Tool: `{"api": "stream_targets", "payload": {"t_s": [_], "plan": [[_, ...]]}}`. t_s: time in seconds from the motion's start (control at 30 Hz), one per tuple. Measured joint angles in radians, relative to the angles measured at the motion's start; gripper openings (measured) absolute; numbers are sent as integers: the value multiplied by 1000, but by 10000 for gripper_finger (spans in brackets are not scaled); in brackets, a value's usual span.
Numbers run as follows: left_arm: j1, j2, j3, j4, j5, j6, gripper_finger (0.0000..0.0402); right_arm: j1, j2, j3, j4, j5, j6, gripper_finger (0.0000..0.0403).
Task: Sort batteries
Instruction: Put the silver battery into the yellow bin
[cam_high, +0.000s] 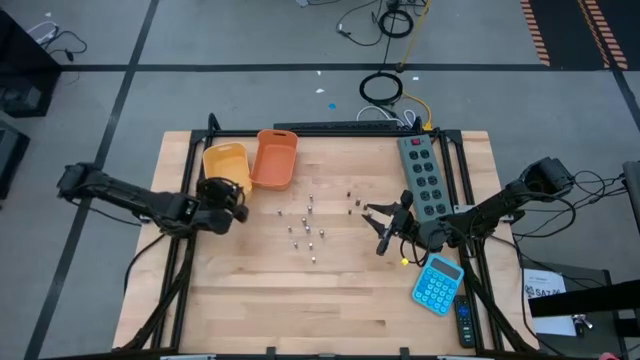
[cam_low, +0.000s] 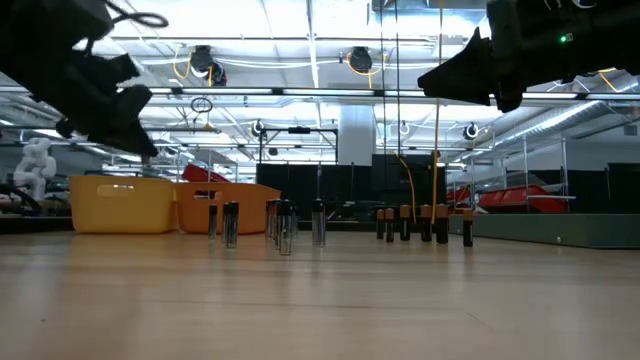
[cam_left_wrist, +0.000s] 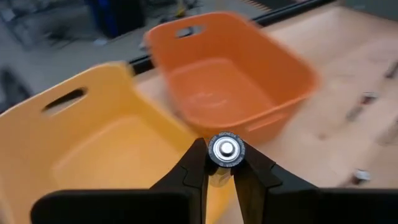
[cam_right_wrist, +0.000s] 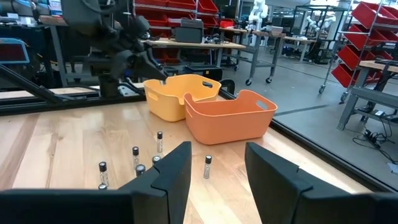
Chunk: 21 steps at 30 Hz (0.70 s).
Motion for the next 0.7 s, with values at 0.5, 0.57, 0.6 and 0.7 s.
{"api": "stream_targets", "payload": {"t_s": [0.5,0.57,0.6,0.7], "plan": [[23,2,0,-85,30,-108,195,0,0,0,1,0,0,144],[12,1,0,4,41,12,197,0,0,0,1,0,0,144],[5,1,0,77,58,104,198,0,0,0,1,0,0,144],[-9,8,0,311,172,401,199,0,0,0,1,-1,0,144]]}}
